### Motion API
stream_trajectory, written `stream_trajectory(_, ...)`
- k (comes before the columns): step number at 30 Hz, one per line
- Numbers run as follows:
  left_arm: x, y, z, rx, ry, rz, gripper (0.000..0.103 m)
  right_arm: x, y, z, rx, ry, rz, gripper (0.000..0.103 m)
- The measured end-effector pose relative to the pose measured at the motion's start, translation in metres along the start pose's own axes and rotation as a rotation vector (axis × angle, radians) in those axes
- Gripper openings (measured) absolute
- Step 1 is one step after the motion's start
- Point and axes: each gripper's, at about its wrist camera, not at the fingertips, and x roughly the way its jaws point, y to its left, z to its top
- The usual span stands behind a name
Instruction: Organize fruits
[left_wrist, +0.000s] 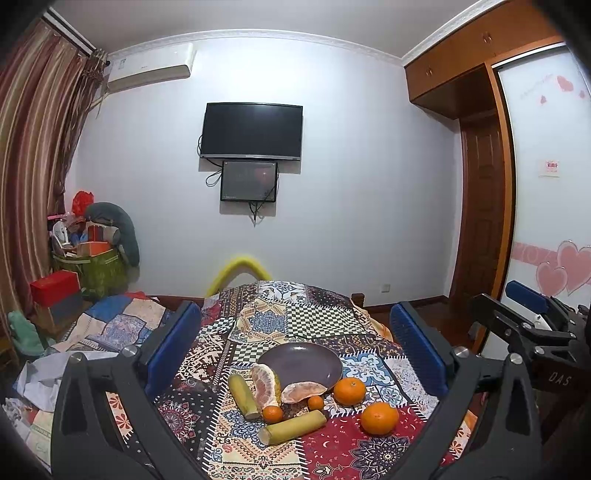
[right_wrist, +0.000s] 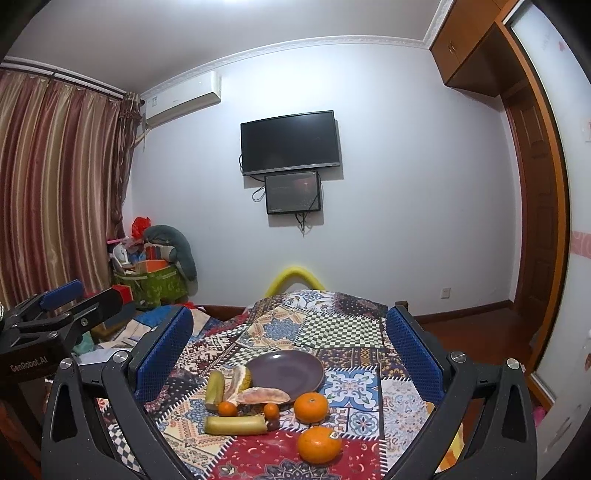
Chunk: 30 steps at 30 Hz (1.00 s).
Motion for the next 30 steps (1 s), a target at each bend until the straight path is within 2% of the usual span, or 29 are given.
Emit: stream_trajectory(30,0.0023,-0.005,0.0034,0.015,0.007,0.001,0.103,0.0025,-0.0056,-0.0051,0.017,0.004,0.012,0.103)
